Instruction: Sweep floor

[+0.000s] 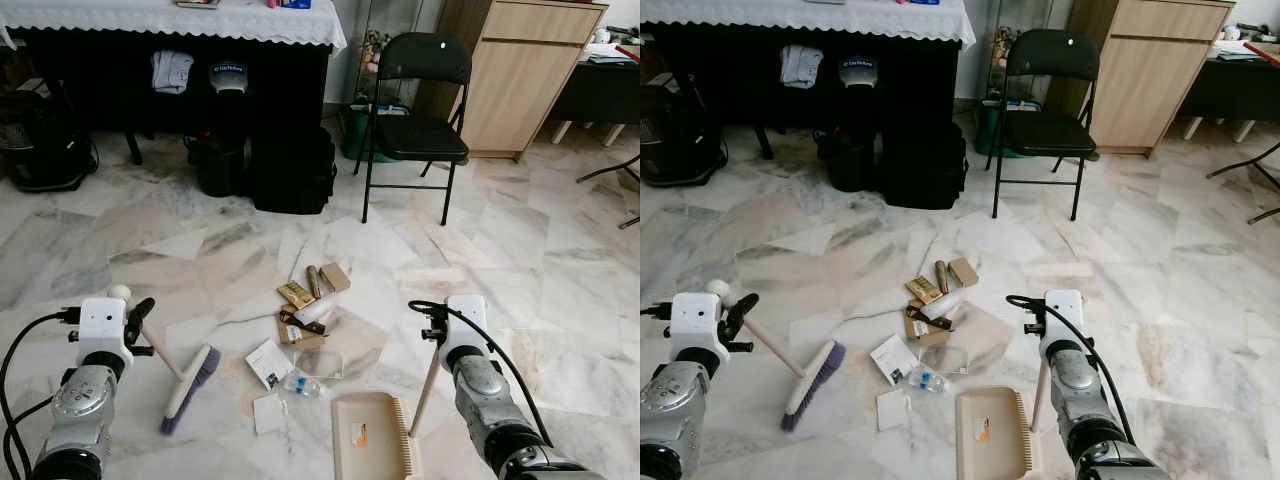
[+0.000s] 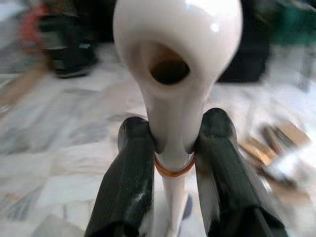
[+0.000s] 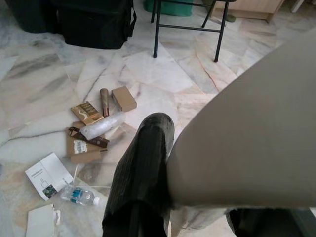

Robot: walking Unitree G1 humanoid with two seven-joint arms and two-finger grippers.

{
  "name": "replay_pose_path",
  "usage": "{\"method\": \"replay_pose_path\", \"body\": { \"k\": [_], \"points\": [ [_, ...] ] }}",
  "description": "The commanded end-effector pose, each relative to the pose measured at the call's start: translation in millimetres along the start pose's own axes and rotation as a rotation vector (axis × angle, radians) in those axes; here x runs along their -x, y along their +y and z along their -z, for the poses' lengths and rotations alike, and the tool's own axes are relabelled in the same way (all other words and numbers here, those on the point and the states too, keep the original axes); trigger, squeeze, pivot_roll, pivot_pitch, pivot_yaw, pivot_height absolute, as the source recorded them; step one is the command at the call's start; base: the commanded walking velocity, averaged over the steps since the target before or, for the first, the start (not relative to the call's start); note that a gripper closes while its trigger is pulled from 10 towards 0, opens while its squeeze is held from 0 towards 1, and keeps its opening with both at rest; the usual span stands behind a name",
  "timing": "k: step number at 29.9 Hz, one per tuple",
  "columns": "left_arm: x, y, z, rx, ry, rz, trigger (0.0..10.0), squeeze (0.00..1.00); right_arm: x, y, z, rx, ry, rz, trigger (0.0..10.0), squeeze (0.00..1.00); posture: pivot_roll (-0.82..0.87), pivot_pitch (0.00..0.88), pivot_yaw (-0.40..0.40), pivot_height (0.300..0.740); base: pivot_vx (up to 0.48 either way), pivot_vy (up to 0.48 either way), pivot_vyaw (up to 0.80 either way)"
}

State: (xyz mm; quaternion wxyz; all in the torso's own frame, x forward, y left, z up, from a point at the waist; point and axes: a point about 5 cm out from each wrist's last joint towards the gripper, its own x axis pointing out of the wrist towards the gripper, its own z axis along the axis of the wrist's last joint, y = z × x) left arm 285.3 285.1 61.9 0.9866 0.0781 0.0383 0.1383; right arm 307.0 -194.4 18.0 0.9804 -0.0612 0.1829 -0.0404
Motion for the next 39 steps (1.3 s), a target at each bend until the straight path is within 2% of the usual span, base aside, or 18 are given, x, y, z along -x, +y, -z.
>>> {"method": "replay_pose_path", "body": {
  "k": [1,6,9,17,18,20,22,25,29,31,34,36,37,39],
  "points": [
    [-2.7,-1.9,-11.2,0.003,-0.071,-0.055,10.0,0.00,0.0,-5.8,1.4,0.026,0.013,0.016,10.0,0.00,0.03,0.000,-0.106,0.740,0.000,0.000,0.00],
    [0.1,-11.6,-11.6,-0.031,-0.086,-0.002,10.0,0.00,0.0,-6.2,0.9,0.026,0.008,0.017,10.0,0.00,0.02,0.000,-0.096,0.740,0.000,0.000,0.00],
    [4.8,-8.2,-11.1,-0.065,-0.090,0.046,10.0,0.00,0.5,-7.8,1.8,0.026,0.009,0.022,10.0,0.00,0.02,0.000,-0.089,0.740,0.000,0.000,0.00],
    [10.5,17.1,-29.9,-0.103,-0.163,0.092,10.0,0.00,1.5,-7.4,4.0,0.024,0.012,0.021,10.0,0.00,0.03,0.000,-0.084,0.740,0.000,0.000,0.00],
    [9.5,29.7,-39.9,-0.119,-0.177,0.097,10.0,0.00,1.6,-7.3,4.2,0.024,0.012,0.021,10.0,0.00,0.04,0.000,-0.083,0.740,0.000,0.000,0.00],
    [8.3,38.7,-47.7,-0.133,-0.182,0.102,10.0,0.00,1.6,-7.3,4.4,0.024,0.013,0.021,10.0,0.00,0.04,0.000,-0.083,0.740,0.000,0.000,0.00],
    [6.3,42.2,-52.5,-0.151,-0.160,0.145,10.0,0.00,1.5,-7.6,4.5,0.024,0.016,0.021,10.0,0.00,0.05,0.000,-0.086,0.740,0.000,0.000,0.00],
    [6.6,36.9,-51.7,-0.188,-0.115,0.247,10.0,0.00,1.3,-7.4,4.6,0.026,0.019,0.019,10.0,0.00,0.06,0.000,-0.087,0.740,0.000,0.000,0.00],
    [14.4,17.1,-31.3,-0.130,-0.020,0.367,10.0,0.00,1.1,-5.5,4.1,0.023,0.018,0.018,10.0,0.00,0.05,0.000,-0.086,0.740,0.000,0.000,0.00],
    [20.9,7.0,-14.0,-0.064,0.044,0.376,10.0,0.00,0.8,-4.6,3.4,0.020,0.016,0.018,10.0,0.00,0.05,0.000,-0.085,0.740,0.000,0.000,0.00],
    [24.8,2.3,-3.6,-0.021,0.084,0.381,10.0,0.00,0.5,-4.6,2.5,0.019,0.013,0.018,10.0,0.00,0.05,0.000,-0.089,0.740,0.000,0.000,0.00],
    [26.6,0.2,2.9,0.054,0.124,0.385,10.0,0.00,0.4,-5.1,2.3,0.020,0.013,0.019,10.0,0.00,0.05,0.000,-0.090,0.740,0.000,0.000,0.00],
    [26.6,0.2,2.9,0.054,0.124,0.385,10.0,0.00,0.4,-5.1,2.3,0.020,0.013,0.019,10.0,0.00,0.05,0.000,-0.090,0.740,0.000,0.000,0.00],
    [26.9,-2.9,4.3,0.117,0.140,0.399,10.0,0.00,0.4,-5.6,2.5,0.021,0.014,0.019,10.0,0.00,0.05,0.000,-0.091,0.740,0.000,0.000,0.00]
  ]
}}
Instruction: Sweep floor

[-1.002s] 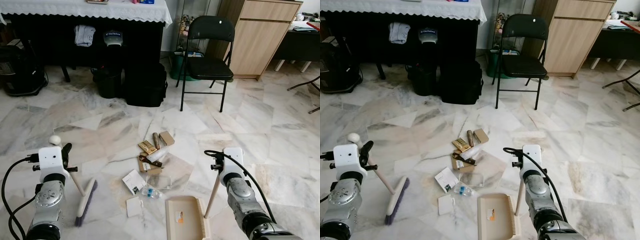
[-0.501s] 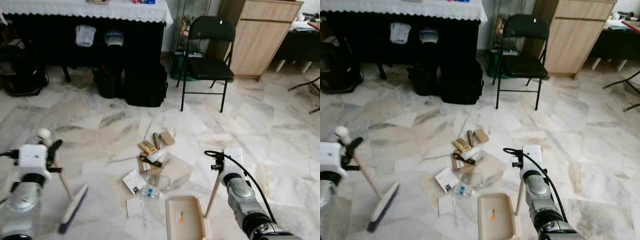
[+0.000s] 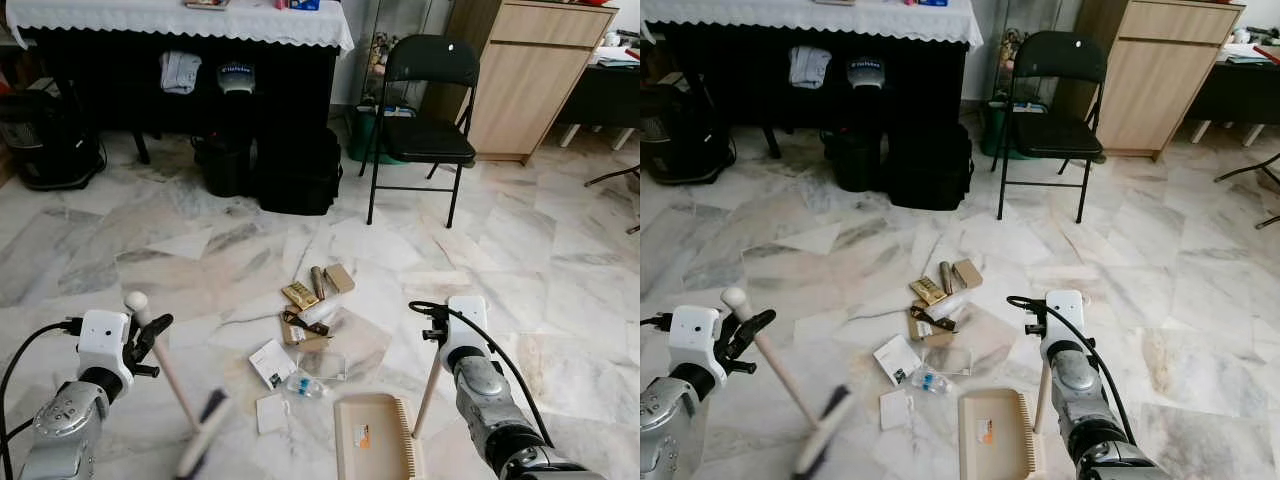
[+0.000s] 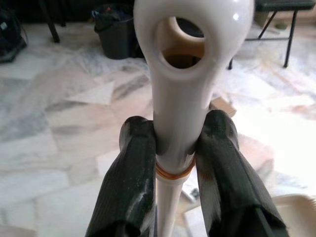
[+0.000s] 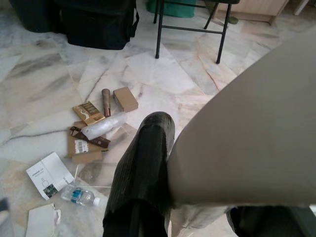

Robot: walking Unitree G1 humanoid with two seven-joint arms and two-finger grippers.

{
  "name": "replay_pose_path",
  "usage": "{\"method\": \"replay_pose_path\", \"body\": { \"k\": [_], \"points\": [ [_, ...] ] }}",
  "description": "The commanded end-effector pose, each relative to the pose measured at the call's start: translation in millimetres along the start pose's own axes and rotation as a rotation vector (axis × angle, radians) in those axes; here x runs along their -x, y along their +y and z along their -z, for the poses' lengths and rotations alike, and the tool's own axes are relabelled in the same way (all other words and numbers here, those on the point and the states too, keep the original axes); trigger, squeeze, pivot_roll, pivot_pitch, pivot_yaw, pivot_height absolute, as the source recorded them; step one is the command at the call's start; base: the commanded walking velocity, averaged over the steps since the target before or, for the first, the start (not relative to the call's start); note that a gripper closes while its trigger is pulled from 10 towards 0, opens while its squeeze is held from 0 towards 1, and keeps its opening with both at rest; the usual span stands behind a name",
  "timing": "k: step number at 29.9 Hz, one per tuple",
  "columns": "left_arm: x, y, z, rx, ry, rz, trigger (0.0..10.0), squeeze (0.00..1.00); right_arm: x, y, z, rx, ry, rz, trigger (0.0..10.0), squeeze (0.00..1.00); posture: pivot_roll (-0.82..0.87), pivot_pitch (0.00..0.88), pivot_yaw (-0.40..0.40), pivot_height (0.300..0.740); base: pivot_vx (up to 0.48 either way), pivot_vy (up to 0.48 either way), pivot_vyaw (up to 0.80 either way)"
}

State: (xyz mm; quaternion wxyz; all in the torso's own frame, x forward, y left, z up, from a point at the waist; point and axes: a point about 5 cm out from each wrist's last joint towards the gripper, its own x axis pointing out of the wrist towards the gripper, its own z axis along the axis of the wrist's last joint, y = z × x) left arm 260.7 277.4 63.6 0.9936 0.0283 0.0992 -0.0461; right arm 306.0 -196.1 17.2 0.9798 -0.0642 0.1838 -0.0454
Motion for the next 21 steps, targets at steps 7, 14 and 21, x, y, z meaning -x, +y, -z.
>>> {"method": "replay_pose_path", "body": {
  "k": [7,14,21],
  "points": [
    [-7.3,-13.3,4.6,0.202,0.000,0.041,10.0,0.00,0.0,-3.6,1.8,0.017,0.015,0.008,10.0,0.00,0.04,0.000,-0.091,0.740,0.000,0.000,0.00],
    [-9.5,-22.2,3.3,0.289,-0.005,0.110,10.0,0.00,0.3,-5.1,2.3,0.018,0.016,0.013,10.0,0.00,0.04,0.000,-0.095,0.740,0.000,0.000,0.00],
    [-13.1,-30.3,-4.3,0.308,-0.016,0.177,10.0,0.00,0.4,-5.4,2.5,0.020,0.016,0.015,10.0,0.00,0.04,0.000,-0.095,0.740,0.000,0.000,0.00]
  ]
}}
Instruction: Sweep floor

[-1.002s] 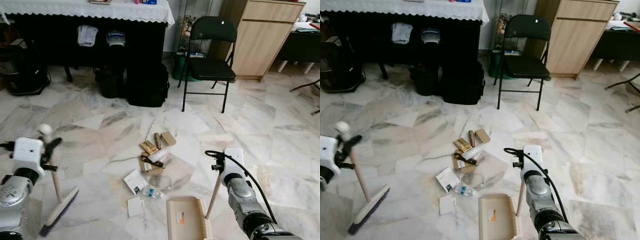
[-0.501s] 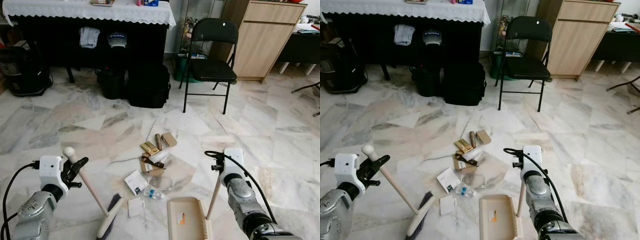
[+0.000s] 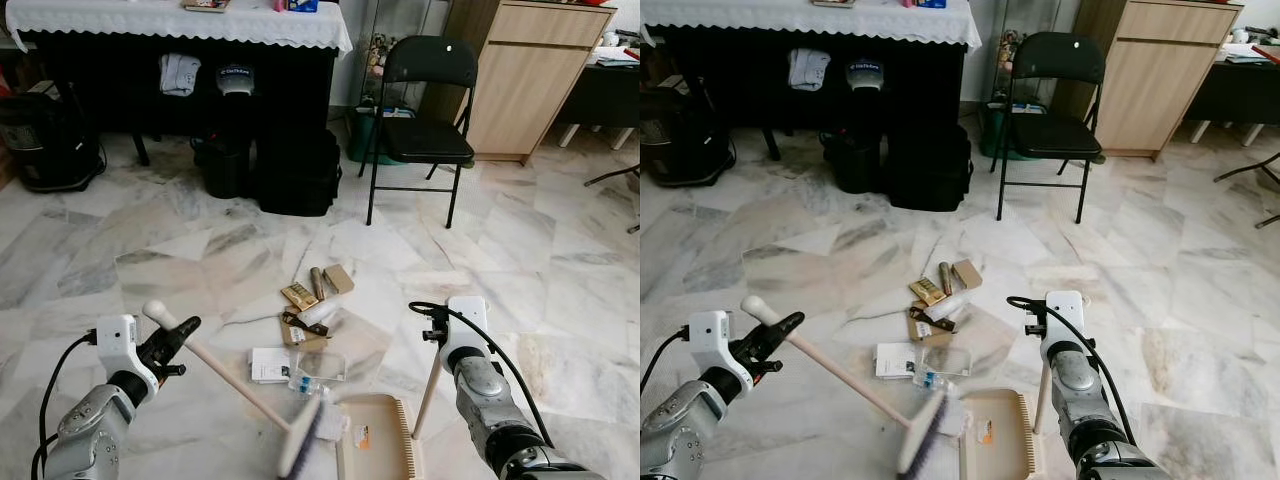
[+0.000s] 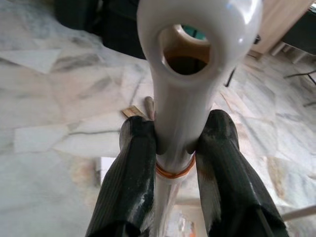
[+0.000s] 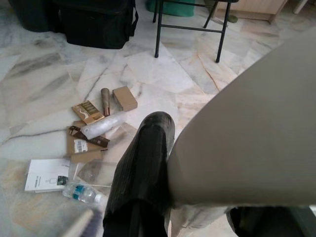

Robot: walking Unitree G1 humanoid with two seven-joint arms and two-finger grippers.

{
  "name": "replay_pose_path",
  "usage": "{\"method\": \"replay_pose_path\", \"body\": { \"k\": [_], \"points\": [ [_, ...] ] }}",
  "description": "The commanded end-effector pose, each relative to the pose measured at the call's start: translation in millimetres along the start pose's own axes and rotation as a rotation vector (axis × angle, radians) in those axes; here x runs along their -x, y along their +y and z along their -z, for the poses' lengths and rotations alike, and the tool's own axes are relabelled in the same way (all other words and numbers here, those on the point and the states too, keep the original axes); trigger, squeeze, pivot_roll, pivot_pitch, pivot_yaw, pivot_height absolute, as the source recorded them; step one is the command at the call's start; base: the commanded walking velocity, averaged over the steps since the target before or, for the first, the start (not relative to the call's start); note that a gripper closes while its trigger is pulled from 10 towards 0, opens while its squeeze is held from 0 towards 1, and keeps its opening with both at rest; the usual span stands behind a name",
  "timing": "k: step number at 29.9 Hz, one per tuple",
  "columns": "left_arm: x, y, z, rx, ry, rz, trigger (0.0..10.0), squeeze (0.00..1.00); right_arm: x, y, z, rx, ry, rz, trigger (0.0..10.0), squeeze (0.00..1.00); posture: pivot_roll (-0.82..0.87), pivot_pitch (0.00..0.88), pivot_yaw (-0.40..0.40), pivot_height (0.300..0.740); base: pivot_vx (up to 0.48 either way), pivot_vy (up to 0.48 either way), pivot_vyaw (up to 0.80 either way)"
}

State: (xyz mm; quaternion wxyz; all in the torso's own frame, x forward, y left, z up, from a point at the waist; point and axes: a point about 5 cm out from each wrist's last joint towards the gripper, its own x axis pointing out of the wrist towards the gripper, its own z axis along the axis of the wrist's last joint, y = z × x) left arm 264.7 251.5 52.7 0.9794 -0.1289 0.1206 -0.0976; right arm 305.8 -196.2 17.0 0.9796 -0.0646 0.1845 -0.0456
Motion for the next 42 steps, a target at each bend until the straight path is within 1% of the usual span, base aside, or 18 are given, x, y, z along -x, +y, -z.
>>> {"method": "replay_pose_path", "body": {
  "k": [1,8,9,12,13,16,17,18,19,20,23,31,33,34,38,40,42],
  "points": [
    [-5.4,-7.7,-11.0,0.000,-0.038,0.050,10.0,0.00,0.3,-5.3,2.1,0.019,0.014,0.014,10.0,0.00,0.04,0.000,-0.095,0.740,0.000,0.000,0.00],
    [-6.5,-12.5,-16.8,0.025,-0.050,0.088,10.0,0.00,0.3,-5.3,2.1,0.019,0.014,0.015,10.0,0.00,0.04,0.000,-0.096,0.740,0.000,0.000,0.00],
    [-7.2,-18.0,-21.6,0.047,-0.059,0.129,10.0,0.00,0.2,-5.3,1.9,0.018,0.013,0.016,10.0,0.00,0.04,0.000,-0.095,0.740,0.000,0.000,0.00],
    [-8.3,-21.4,-24.4,0.052,-0.066,0.148,10.0,0.00,0.2,-5.2,1.9,0.018,0.013,0.016,10.0,0.00,0.04,0.000,-0.095,0.740,0.000,0.000,0.00],
    [-10.6,-23.1,-29.7,0.056,-0.091,0.142,10.0,0.00,0.1,-4.9,1.7,0.017,0.013,0.015,10.0,0.00,0.04,0.000,-0.095,0.740,0.000,0.000,0.00],
    [-11.7,-21.9,-34.5,0.034,-0.110,0.121,10.0,0.00,0.1,-4.8,1.6,0.017,0.013,0.015,10.0,0.00,0.04,0.000,-0.095,0.740,0.000,0.000,0.00],
    [-11.8,-19.7,-39.9,0.014,-0.129,0.109,10.0,0.00,0.1,-4.7,1.6,0.018,0.013,0.015,10.0,0.00,0.04,0.000,-0.095,0.740,0.000,0.000,0.00],
    [-11.8,-19.7,-39.9,0.014,-0.129,0.109,10.0,0.00,0.1,-4.7,1.6,0.018,0.013,0.015,10.0,0.00,0.04,0.000,-0.095,0.740,0.000,0.000,0.00],
    [-11.5,-18.2,-42.8,-0.001,-0.136,0.101,10.0,0.00,0.1,-4.5,1.7,0.018,0.013,0.014,10.0,0.00,0.04,0.000,-0.096,0.740,0.000,0.000,0.00],
    [-10.5,-13.5,-48.5,-0.032,-0.151,0.078,10.0,0.00,0.1,-4.3,1.8,0.019,0.014,0.014,10.0,0.00,0.04,0.000,-0.094,0.740,0.000,0.000,0.00],
    [-9.3,-8.3,-52.7,-0.068,-0.165,0.043,10.0,0.00,0.2,-4.2,2.0,0.018,0.014,0.014,10.0,0.00,0.04,0.000,-0.094,0.740,0.000,0.000,0.00],
    [-7.3,-4.5,-51.2,-0.123,-0.175,-0.026,10.0,0.00,0.5,-3.5,2.6,0.017,0.015,0.012,10.0,0.00,0.04,0.000,-0.094,0.740,0.000,0.000,0.00],
    [-6.0,-2.5,-49.0,-0.156,-0.169,-0.054,10.0,0.00,0.6,-3.6,3.0,0.018,0.016,0.011,10.0,0.00,0.04,0.000,-0.094,0.740,0.000,0.000,0.00],
    [-6.0,-2.5,-49.0,-0.156,-0.169,-0.054,10.0,0.00,0.6,-3.6,3.0,0.018,0.016,0.011,10.0,0.00,0.04,0.000,-0.094,0.740,0.000,0.000,0.00],
    [-3.8,4.1,-45.3,-0.214,-0.164,-0.123,10.0,0.00,1.0,-4.1,3.5,0.021,0.016,0.013,10.0,0.00,0.04,0.000,-0.094,0.740,0.000,0.000,0.00],
    [-3.7,4.6,-44.6,-0.225,-0.164,-0.129,10.0,0.00,1.0,-4.2,3.4,0.020,0.015,0.013,10.0,0.00,0.04,0.000,-0.094,0.740,0.000,0.000,0.00],
    [-3.6,5.2,-42.1,-0.260,-0.145,-0.121,10.0,0.00,0.9,-4.4,3.1,0.020,0.012,0.014,10.0,0.00,0.04,0.000,-0.094,0.740,0.000,0.000,0.00]
  ]
}}
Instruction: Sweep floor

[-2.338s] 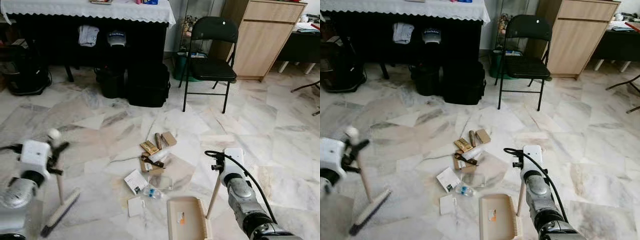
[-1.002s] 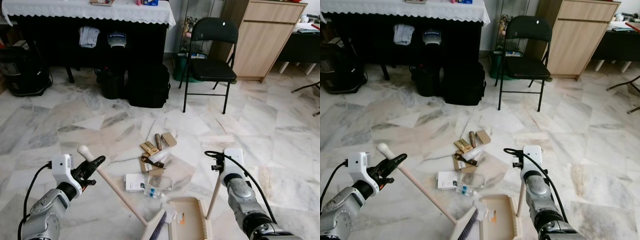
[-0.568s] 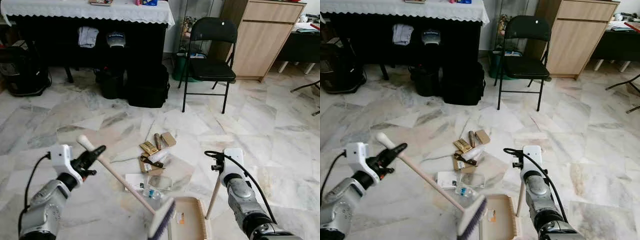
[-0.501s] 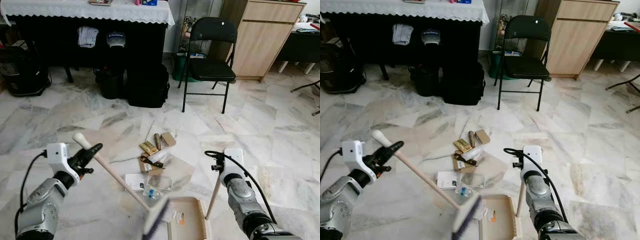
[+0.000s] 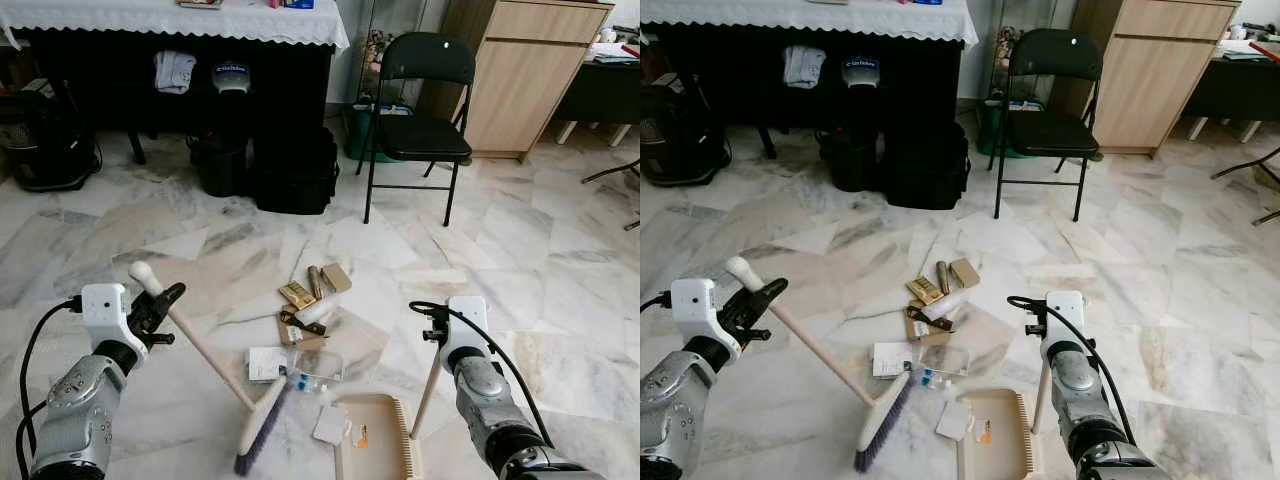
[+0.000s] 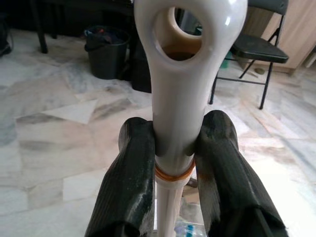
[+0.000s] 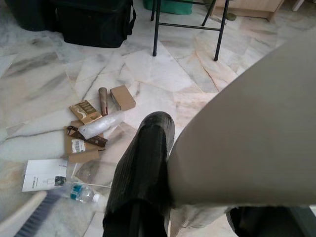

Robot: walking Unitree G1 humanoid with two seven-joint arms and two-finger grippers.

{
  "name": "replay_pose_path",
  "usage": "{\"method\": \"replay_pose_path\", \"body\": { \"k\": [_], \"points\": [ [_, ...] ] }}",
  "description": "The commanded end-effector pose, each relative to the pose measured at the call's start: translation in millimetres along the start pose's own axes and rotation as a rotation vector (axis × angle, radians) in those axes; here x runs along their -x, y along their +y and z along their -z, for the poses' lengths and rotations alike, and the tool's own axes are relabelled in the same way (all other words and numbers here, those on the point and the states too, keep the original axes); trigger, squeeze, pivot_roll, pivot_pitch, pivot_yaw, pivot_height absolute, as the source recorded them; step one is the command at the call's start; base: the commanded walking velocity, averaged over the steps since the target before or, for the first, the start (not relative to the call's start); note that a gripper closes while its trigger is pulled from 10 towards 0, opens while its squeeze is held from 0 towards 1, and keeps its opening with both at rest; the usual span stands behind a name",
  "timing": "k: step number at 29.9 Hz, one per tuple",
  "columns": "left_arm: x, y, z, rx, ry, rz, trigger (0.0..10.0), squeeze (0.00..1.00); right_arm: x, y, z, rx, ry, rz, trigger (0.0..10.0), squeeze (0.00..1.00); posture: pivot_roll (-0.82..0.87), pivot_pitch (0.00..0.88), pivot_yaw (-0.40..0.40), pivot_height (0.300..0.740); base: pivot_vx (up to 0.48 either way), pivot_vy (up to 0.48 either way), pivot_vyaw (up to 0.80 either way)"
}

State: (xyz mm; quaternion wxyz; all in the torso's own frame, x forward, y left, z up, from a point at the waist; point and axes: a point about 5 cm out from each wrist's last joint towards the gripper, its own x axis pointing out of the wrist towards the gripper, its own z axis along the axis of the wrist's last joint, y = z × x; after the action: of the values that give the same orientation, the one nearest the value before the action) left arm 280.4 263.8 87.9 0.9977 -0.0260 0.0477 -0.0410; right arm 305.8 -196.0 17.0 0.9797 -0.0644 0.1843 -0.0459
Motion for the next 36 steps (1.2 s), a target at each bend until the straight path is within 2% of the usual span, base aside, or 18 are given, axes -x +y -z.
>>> {"method": "replay_pose_path", "body": {
  "k": [1,5,16,21,28,32,36],
  "points": [
    [0.8,1.1,-1.6,-0.058,-0.002,0.007,10.0,0.00,0.9,-4.7,3.0,0.021,0.011,0.014,10.0,0.00,0.04,0.000,-0.094,0.740,0.000,0.000,0.00],
    [2.3,-1.2,2.9,-0.064,0.038,0.059,10.0,0.00,0.6,-5.6,1.4,0.016,0.001,0.017,10.0,0.00,0.04,0.000,-0.095,0.740,0.000,0.000,0.00],
    [7.7,-13.9,15.7,-0.005,0.142,0.221,10.0,0.00,-0.1,-5.6,-0.7,0.016,-0.006,0.018,10.0,0.00,0.04,0.000,-0.097,0.740,0.000,0.000,0.00],
    [6.6,-29.9,18.6,0.044,0.156,0.286,10.0,0.00,0.0,-6.2,-0.3,0.016,-0.004,0.018,10.0,0.00,0.04,0.000,-0.099,0.740,0.000,0.000,0.00],
    [1.4,-62.3,31.0,0.099,0.153,0.254,10.0,0.00,0.1,-5.2,0.8,0.020,0.004,0.016,10.0,0.00,0.06,0.000,-0.107,0.740,0.000,0.000,0.00],
    [1.8,-71.5,33.3,0.119,0.151,0.260,10.0,0.00,-0.6,-5.1,-0.7,0.021,0.002,0.014,10.0,0.00,0.06,0.000,-0.109,0.740,0.000,0.000,0.00],
    [2.5,-85.6,29.0,0.215,0.133,0.324,10.0,0.00,-1.1,-6.5,-1.8,0.022,-0.001,0.017,10.0,0.00,0.06,0.000,-0.110,0.740,0.000,0.000,0.00]
  ]
}}
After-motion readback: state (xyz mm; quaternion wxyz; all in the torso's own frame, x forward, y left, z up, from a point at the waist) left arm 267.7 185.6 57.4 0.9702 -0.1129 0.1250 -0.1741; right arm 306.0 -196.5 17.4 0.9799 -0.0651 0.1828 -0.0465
